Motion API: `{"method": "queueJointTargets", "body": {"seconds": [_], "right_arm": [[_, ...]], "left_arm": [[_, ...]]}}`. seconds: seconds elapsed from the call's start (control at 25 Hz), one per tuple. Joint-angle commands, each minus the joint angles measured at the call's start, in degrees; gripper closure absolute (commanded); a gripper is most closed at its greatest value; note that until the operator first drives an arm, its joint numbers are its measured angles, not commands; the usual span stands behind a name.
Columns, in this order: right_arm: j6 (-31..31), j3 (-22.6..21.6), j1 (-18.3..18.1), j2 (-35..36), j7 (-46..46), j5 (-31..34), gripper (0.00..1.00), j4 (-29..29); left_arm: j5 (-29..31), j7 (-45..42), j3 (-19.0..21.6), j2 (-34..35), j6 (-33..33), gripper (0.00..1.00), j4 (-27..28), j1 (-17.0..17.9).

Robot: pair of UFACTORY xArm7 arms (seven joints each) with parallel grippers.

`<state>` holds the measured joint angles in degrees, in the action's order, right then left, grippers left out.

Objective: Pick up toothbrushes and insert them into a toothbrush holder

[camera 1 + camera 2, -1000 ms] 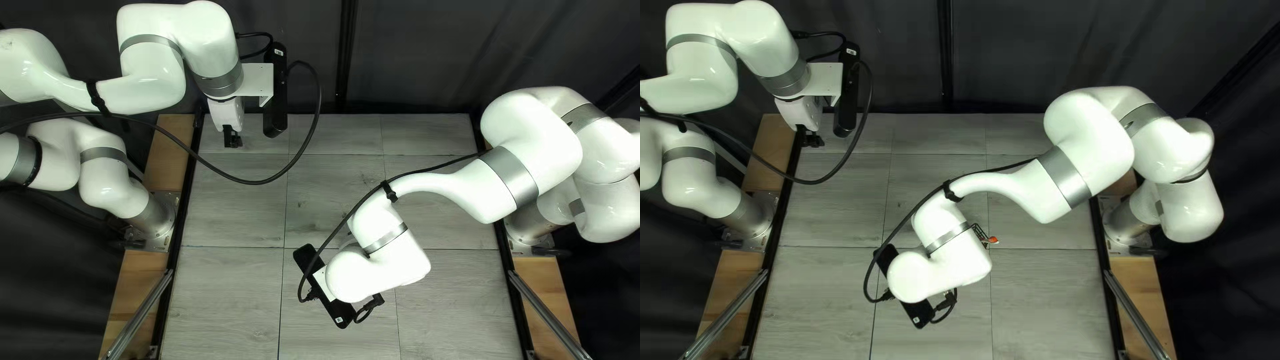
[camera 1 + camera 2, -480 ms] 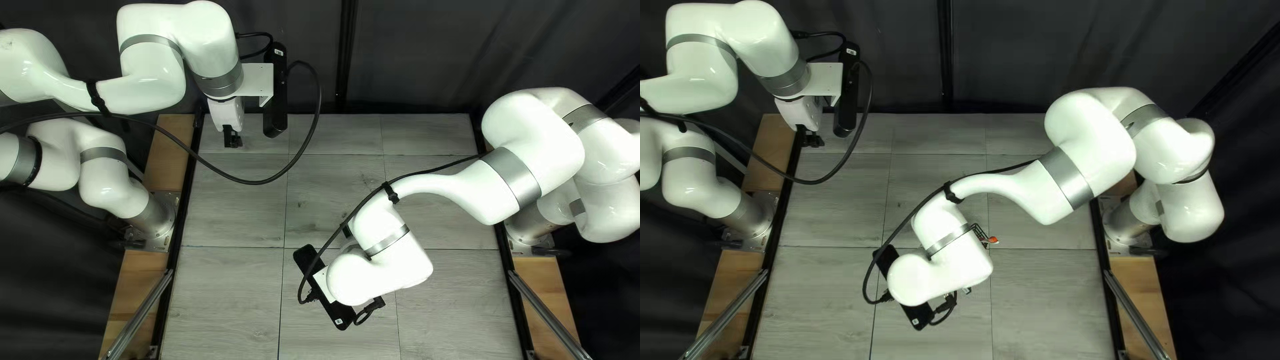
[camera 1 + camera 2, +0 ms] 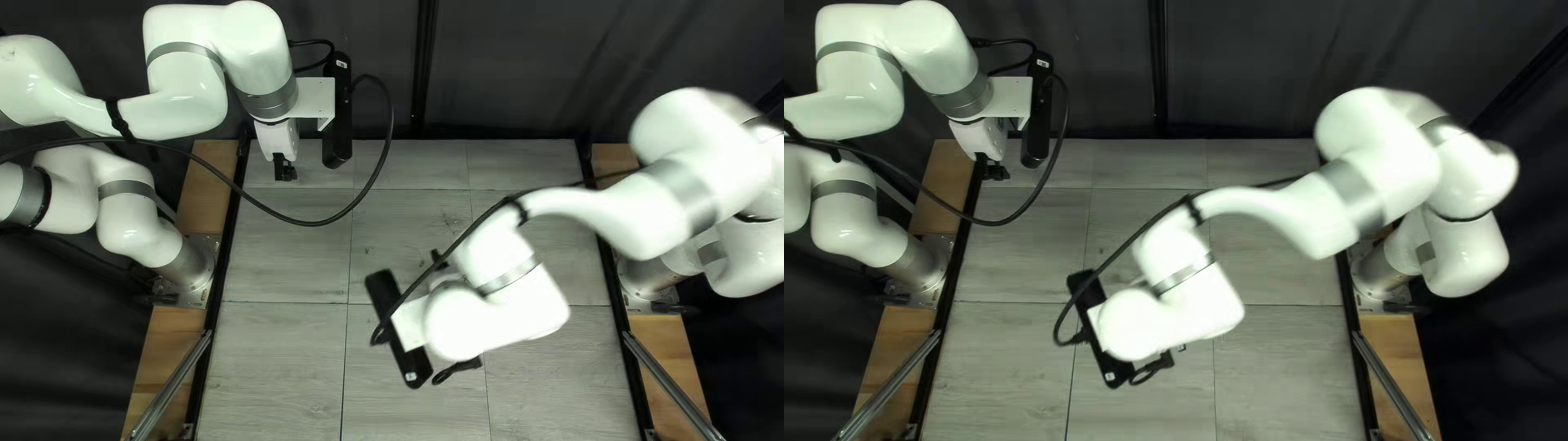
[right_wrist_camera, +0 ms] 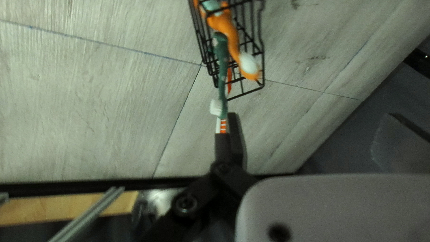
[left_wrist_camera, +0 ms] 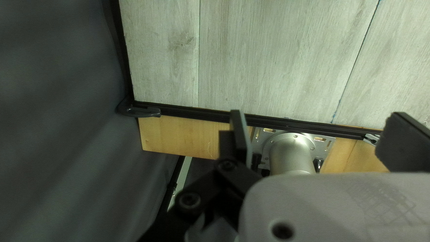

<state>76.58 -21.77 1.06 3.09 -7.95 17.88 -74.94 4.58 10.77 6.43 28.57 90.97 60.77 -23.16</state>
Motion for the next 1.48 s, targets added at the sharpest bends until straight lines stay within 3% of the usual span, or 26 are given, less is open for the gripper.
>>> {"method": "queueJointTargets", "body": {"seconds": [0.04,0.32,0.44,0.56,0.68,0.8,1.48], "right_arm": [[-7.71,1.31,-1.04,-8.42,1.08,-2.95,0.0,8.44],[-12.22,4.78,-4.92,-21.08,-9.16,-2.36,0.0,16.42],[-12.12,5.93,-7.54,-20.62,-13.9,-1.09,0.0,16.04],[-8.16,7.31,-10.05,-17.79,-16.37,-0.55,0.0,12.32],[-5.38,11.48,-13.29,-16.35,-13.83,-0.77,0.0,9.3],[-6.87,15.84,-15.25,-17.61,-8.44,-2.55,0.0,9.84],[-7.41,16.44,-15.25,-17.95,-7.18,-3.2,0.0,10.07]], "left_arm": [[0.0,0.0,0.0,0.0,0.0,0.0,0.0,0.0],[0.0,0.0,0.0,0.0,0.0,0.0,0.0,0.0],[0.0,0.0,0.0,0.0,0.0,0.0,0.0,0.0],[0.0,0.0,0.0,0.0,0.0,0.0,0.0,0.0],[0.0,0.0,0.0,0.0,0.0,0.0,0.0,0.0],[0.0,0.0,0.0,0.0,0.0,0.0,0.0,0.0],[0.0,0.0,0.0,0.0,0.0,0.0,0.0,0.0]]}}
